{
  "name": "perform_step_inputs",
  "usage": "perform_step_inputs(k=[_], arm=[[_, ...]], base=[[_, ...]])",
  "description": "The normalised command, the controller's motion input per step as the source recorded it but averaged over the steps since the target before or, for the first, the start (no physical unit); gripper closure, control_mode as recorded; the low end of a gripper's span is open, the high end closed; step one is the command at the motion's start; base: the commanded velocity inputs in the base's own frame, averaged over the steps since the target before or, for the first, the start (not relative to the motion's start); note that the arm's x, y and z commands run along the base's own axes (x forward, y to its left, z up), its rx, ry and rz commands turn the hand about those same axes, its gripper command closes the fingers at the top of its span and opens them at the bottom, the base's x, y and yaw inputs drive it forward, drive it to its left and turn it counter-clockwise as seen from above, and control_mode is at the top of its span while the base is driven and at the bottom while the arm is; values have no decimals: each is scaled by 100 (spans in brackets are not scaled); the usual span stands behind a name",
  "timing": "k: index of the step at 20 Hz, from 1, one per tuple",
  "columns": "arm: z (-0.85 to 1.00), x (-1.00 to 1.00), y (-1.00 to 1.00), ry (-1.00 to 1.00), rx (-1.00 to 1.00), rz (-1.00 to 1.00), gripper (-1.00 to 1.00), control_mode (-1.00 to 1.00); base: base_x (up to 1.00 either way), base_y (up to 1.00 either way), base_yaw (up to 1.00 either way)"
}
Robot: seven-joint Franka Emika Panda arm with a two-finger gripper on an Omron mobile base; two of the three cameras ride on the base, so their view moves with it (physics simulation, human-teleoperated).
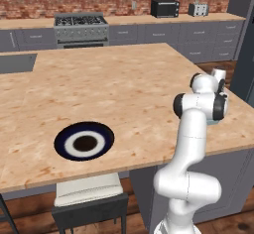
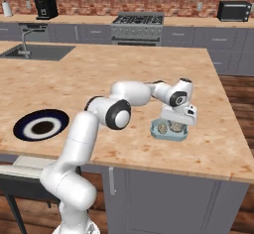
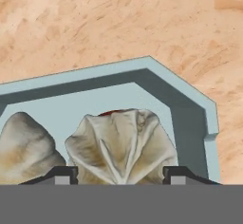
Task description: Place two dumplings into each of the tupperware containers and then place the containers in the fridge.
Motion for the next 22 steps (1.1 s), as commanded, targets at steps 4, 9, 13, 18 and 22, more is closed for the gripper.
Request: perform_step_inputs(k=[4,9,13,18,22], arm=[[-16,-7,7,3,0,0,100,-100],[-3,-3,6,0,0,0,-100,-100],[20,-7,0,0,0,0,-100,-100],[21,-23,-17,0,0,-2,-100,-100],[0,-48,-53,0,0,-9,-100,-100]], base=[[0,0,0],[0,0,0],[0,0,0],[0,0,0],[0,0,0]])
